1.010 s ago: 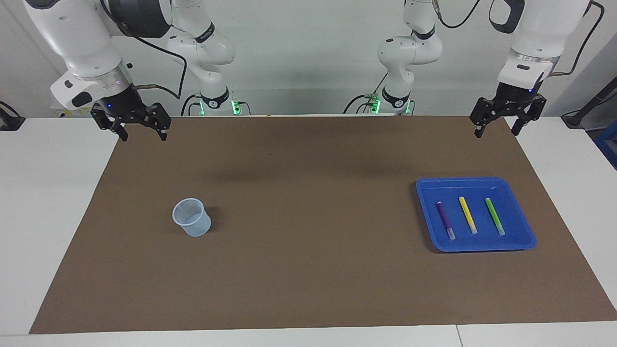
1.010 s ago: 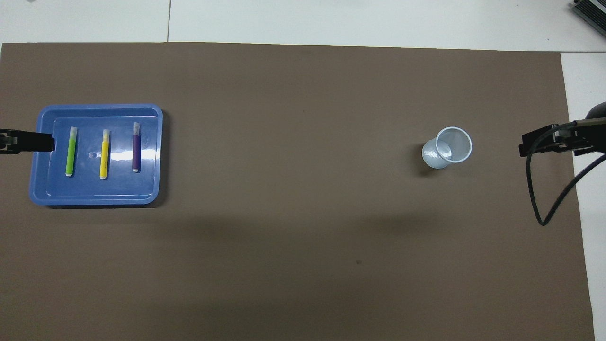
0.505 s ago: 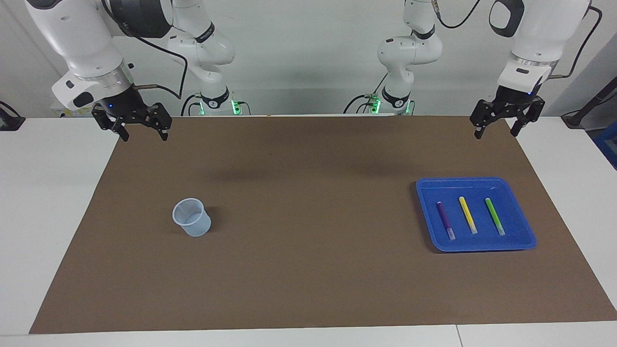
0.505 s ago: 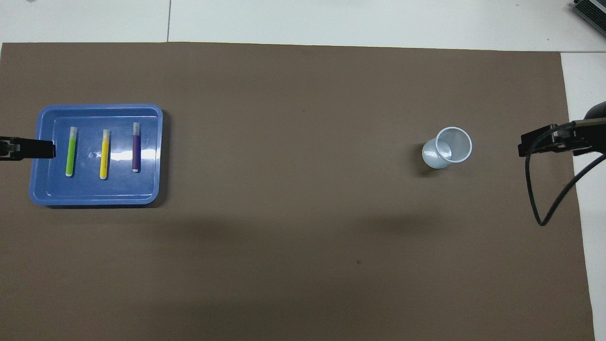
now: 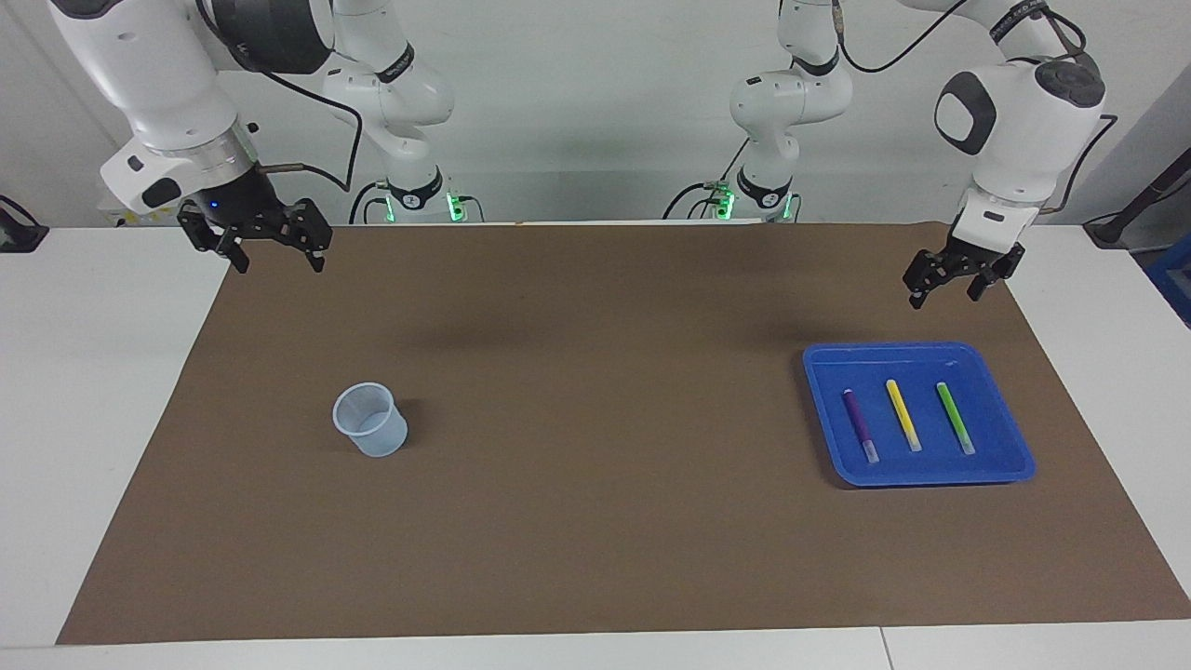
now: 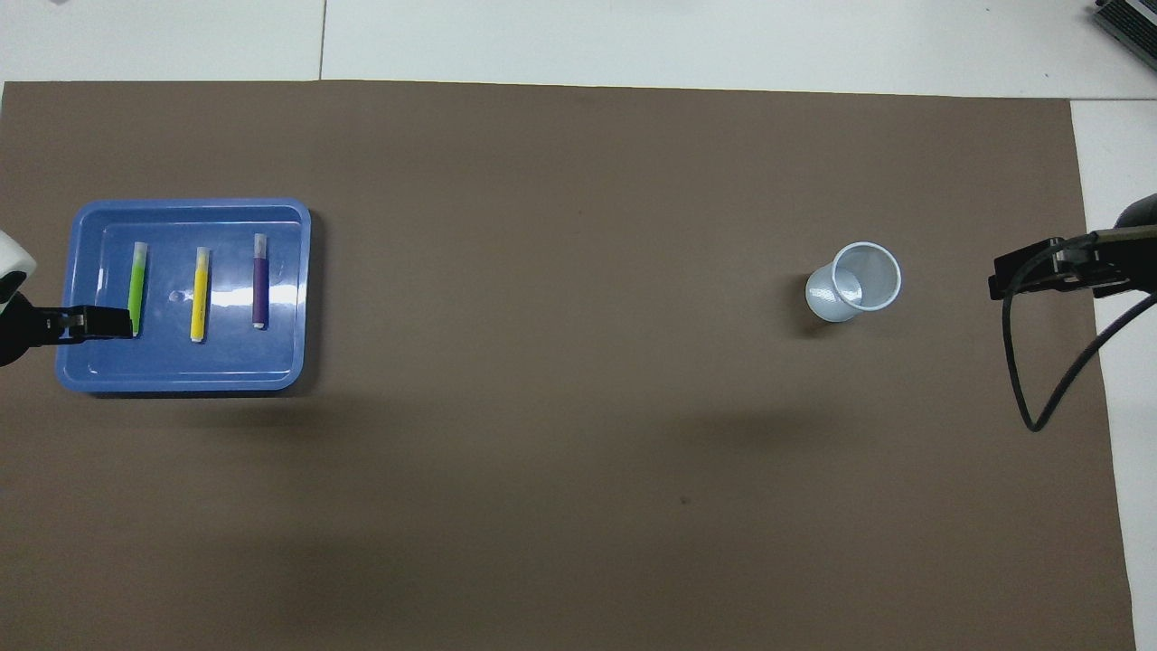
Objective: Transfer and insert pens with both arms
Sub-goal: 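Lower the left gripper onto the green pen in the tray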
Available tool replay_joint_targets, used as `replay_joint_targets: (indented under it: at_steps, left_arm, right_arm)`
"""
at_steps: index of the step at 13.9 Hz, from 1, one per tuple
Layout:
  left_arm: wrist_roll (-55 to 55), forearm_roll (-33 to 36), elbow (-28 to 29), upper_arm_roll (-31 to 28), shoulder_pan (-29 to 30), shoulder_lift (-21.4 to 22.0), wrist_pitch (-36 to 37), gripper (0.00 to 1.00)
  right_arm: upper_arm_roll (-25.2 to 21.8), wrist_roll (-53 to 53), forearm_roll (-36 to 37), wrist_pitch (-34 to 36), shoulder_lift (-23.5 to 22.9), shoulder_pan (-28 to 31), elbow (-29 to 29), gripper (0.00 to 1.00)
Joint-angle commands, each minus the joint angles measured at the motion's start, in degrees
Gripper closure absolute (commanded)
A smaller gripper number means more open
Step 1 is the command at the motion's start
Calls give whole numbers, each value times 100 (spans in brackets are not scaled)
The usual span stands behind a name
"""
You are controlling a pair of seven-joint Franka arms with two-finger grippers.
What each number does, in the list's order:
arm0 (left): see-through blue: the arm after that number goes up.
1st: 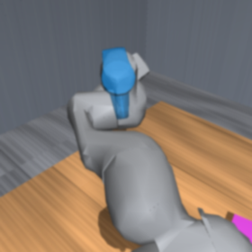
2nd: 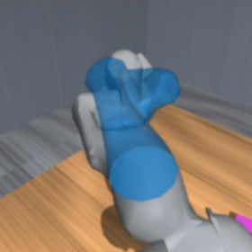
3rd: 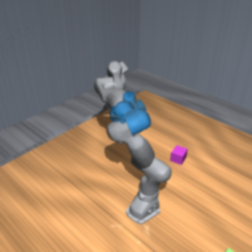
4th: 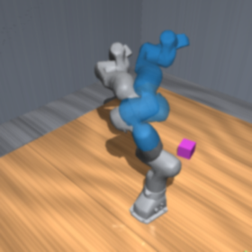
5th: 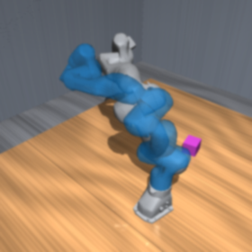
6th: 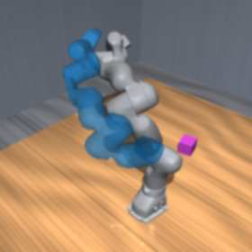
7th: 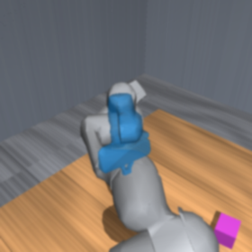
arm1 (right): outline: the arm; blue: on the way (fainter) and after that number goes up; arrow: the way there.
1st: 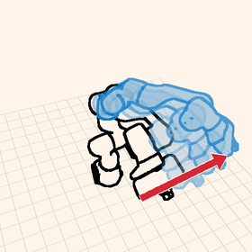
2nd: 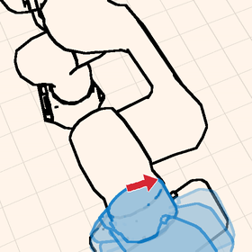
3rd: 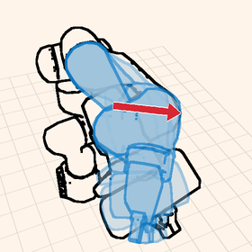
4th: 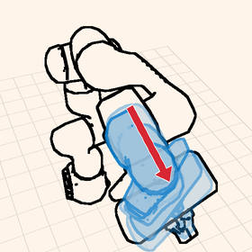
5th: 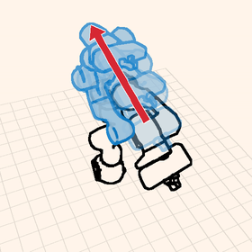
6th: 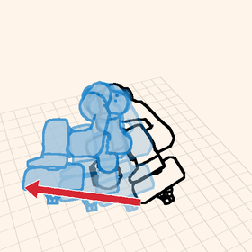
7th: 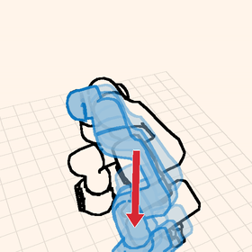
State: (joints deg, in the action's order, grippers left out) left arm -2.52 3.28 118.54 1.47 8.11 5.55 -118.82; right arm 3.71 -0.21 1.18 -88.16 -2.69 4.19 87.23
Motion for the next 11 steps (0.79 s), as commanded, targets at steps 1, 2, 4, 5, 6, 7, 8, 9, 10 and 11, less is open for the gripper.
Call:
replay_joint_targets:
  at_steps: [1,2,4,5,6,7,8,9,10,11]
  left_arm:
    - [-21,-81,-76,12,191,-589,-552,1]
    - [-12,-81,-85,12,191,-625,-641,1]
    - [-3,-90,-286,12,200,-826,-721,1]
    - [-21,-90,-374,12,217,-1010,-756,1]
    - [-21,-90,-427,12,287,-1169,-800,1]
    - [-21,-90,-463,12,331,-1327,-878,1]
    - [-21,-90,-576,12,384,-1520,-940,1]
    - [-38,-90,-803,20,471,-1783,-923,2]
    - [-56,-73,-1067,20,551,-2064,-915,2]
    - [-169,-64,-1357,20,595,-2389,-914,2]
  right_arm:
    - [-11,-49,-126,18,146,29,163,0]
    - [-11,-49,-126,18,146,29,163,0]
    - [-11,-66,-126,36,146,29,163,0]
    - [-11,-67,-126,36,146,29,172,0]
    - [-11,-67,-126,36,146,47,180,0]
    - [-11,-67,-126,27,146,56,180,0]
    - [-11,-67,-126,27,146,56,180,0]
    - [-11,-67,-126,27,146,56,180,0]
    - [-11,-67,-126,27,146,56,180,0]
    - [-11,-67,-126,27,155,56,180,0]
